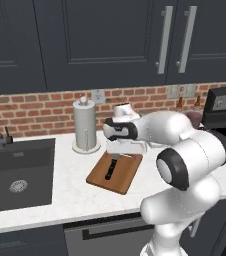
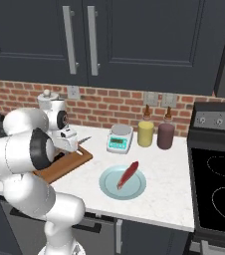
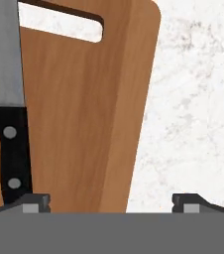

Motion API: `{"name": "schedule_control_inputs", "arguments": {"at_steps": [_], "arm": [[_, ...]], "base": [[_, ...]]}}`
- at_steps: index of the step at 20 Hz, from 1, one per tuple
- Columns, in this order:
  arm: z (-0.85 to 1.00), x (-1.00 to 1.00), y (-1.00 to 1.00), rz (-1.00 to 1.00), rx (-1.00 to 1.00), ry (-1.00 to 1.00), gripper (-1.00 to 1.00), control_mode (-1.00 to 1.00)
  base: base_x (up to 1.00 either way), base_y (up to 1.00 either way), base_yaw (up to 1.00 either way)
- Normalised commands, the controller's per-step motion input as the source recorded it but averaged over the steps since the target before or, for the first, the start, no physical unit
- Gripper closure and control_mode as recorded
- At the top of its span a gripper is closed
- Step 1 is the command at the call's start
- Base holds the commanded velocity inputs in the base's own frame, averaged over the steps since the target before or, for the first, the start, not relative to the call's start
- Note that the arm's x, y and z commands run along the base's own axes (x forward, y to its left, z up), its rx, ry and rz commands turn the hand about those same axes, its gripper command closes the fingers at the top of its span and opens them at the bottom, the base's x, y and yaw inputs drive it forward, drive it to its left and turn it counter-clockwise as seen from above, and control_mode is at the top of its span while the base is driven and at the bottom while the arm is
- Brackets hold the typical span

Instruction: Pick up the knife from the drawer and place it on the cutting board. Then place the meat from the plate to the cutting board.

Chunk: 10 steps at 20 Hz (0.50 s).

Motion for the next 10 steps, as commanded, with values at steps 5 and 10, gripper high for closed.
{"name": "schedule_control_inputs", "arguments": {"at_steps": [5,10], "arm": [[0.12,-0.44,-1.00,0.00,0.00,0.00,-1.00,-1.00],[0.23,-0.32,-1.00,0.00,0.00,0.00,-1.00,-1.00]], "base": [[0.00,0.00,0.00],[0.00,0.00,0.00]]}}
